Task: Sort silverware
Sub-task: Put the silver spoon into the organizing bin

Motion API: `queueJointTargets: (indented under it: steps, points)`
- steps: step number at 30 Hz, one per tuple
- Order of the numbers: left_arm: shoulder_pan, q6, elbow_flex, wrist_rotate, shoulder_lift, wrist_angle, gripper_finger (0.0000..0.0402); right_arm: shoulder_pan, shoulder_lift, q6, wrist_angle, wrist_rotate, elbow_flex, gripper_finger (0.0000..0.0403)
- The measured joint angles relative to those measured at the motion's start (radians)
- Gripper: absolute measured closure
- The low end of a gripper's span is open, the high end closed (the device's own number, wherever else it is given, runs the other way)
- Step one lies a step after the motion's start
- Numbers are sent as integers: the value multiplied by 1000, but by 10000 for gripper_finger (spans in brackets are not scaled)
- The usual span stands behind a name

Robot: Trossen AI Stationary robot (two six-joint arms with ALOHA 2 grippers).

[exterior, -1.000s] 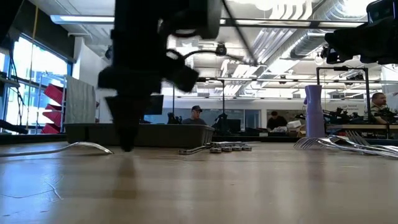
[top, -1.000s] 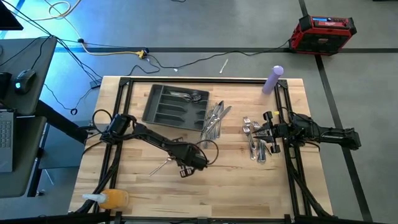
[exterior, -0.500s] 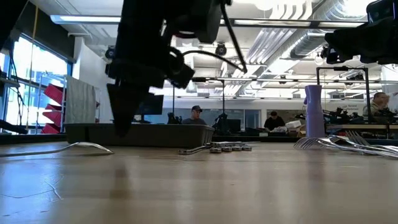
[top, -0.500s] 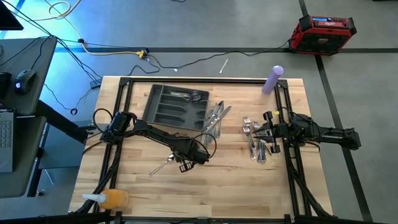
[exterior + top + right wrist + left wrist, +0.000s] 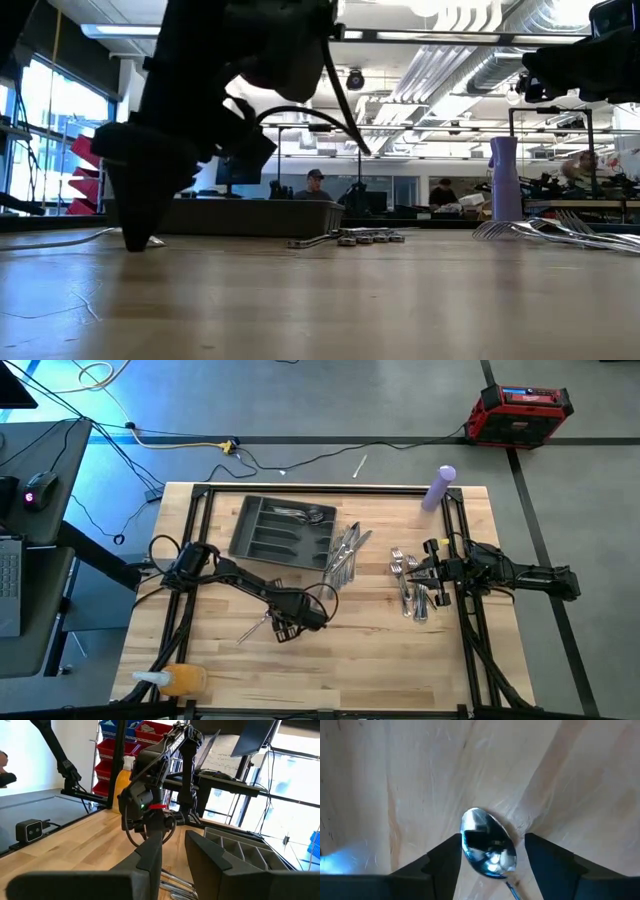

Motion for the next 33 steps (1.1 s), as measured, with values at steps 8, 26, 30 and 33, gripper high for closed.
queueJointTargets:
  steps: [8,26,30,33]
  points:
    - [-4,4,-31,20,-2,17,298,0,0,0,0,0,0,329]
    - [54,435,96,71,7,321,394,0,0,0,0,0,0,329]
    - [73,506,96,75,7,404,364,0,0,0,0,0,0,329]
    - [90,477,119,94,7,406,329,0,0,0,0,0,0,329]
